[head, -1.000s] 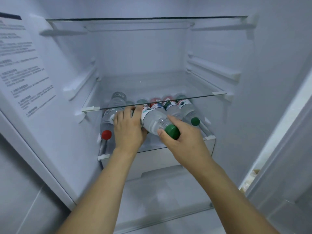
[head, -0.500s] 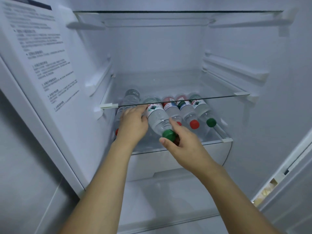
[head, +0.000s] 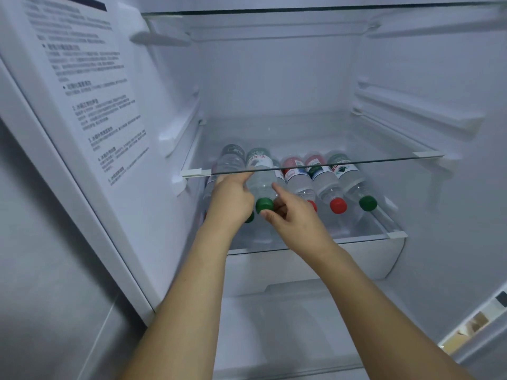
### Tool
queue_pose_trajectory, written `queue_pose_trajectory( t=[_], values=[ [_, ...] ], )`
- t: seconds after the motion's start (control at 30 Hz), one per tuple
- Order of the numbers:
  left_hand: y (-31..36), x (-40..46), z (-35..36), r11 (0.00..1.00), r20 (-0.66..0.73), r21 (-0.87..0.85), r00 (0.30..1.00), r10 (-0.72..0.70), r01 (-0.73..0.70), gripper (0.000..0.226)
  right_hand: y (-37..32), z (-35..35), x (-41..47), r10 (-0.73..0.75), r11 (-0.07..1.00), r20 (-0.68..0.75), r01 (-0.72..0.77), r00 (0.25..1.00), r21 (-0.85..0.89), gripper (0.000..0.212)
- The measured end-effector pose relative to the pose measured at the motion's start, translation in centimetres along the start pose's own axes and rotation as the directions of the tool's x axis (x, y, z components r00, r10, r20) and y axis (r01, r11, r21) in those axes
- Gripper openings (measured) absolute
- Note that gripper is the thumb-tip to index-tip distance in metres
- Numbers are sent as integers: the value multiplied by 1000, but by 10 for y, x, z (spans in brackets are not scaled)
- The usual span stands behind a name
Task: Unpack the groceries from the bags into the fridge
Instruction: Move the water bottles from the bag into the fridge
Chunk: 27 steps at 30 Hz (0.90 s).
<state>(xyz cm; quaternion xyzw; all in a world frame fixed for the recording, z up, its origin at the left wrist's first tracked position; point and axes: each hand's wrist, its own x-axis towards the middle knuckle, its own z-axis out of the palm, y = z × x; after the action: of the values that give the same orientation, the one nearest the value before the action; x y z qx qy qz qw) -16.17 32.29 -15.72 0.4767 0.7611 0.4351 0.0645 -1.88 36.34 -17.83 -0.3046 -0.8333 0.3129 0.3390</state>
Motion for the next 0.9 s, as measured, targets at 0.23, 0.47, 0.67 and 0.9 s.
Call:
queue_pose_trajectory(
  t=[0.23,0.47,0.67,0.9],
  values=[
    [6,-6,-2,999,-16,-2,999,-37,37,67,14,6,35,-37,943,-98,3,995,-334,58],
    [-4,0,4,999,-42,48,999,3,-1,68,18,6,54,4,911,1,-3,1000,-413,57],
    [-5,2,5,998,-31,59,999,26,-24,67,11,7,48,36,944,38,-21,999,-328,56],
    [3,-7,3,982,13,140,992,127,-127,47,-1,-11,28,86,960,70,-64,994,-271,45]
  ],
)
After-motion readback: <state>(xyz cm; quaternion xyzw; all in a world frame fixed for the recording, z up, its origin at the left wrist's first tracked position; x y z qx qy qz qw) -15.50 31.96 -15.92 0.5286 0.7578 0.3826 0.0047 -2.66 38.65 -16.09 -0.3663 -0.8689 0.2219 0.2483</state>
